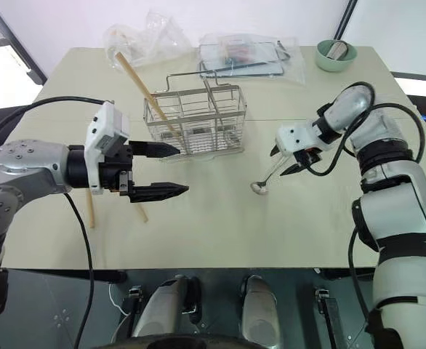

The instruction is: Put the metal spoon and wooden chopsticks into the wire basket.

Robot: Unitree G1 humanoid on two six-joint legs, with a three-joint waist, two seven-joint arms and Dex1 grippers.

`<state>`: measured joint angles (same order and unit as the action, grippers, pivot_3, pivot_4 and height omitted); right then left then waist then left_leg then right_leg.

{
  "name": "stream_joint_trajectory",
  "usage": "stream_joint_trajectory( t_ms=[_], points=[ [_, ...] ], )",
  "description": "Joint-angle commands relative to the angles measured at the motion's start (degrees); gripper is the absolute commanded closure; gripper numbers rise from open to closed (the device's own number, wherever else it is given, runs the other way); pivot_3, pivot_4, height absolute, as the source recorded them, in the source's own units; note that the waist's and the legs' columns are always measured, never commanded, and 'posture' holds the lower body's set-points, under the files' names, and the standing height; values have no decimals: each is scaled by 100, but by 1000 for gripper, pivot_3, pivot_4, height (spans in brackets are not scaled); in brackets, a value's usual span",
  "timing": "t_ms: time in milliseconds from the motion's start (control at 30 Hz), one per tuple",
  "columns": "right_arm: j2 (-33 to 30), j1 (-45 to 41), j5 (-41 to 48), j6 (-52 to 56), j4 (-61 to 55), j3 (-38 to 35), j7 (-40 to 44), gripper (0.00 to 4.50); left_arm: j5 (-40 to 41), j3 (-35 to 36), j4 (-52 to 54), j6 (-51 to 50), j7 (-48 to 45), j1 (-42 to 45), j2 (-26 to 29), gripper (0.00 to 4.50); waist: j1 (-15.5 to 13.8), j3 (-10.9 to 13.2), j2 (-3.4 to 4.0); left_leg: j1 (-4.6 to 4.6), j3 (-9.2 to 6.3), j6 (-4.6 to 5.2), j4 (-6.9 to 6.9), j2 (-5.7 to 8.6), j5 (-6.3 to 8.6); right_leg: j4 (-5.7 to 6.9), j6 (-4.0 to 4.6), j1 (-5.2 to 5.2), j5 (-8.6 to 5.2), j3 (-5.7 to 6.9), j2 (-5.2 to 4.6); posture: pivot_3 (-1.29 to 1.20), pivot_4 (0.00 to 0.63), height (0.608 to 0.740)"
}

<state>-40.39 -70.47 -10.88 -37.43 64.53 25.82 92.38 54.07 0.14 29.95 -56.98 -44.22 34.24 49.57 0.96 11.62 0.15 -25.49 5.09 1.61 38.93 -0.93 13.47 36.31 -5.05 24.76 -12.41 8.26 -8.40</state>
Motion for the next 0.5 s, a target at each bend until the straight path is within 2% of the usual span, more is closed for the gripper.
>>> stream_joint_trajectory(
  t_ms=[33, 433, 500],
  points=[
    [154, -265, -260, -300, 270, 64, -16, 1593, -102, -100, 53, 39, -96, 63, -47, 26, -8, 0, 0, 0, -1, -1, 2, 0, 0, 0, 0, -1, 0, 0, 1, 0, 150, 704],
    [704, -362, -1170, -543, 783, 306, -390, 1593, -200, -62, 132, 18, -52, 48, -186, 26, 0, 0, 0, 3, -11, -10, 4, -2, -6, 2, 2, -5, 0, -8, 14, 0, 150, 704],
    [761, -323, -1196, -547, 816, 280, -383, 2105, -222, -54, 148, 22, -25, 51, -196, 0, 1, 0, 0, 7, -13, -12, 4, -4, -7, 2, 2, -10, 0, -9, 18, 0, 150, 704]
  ],
)
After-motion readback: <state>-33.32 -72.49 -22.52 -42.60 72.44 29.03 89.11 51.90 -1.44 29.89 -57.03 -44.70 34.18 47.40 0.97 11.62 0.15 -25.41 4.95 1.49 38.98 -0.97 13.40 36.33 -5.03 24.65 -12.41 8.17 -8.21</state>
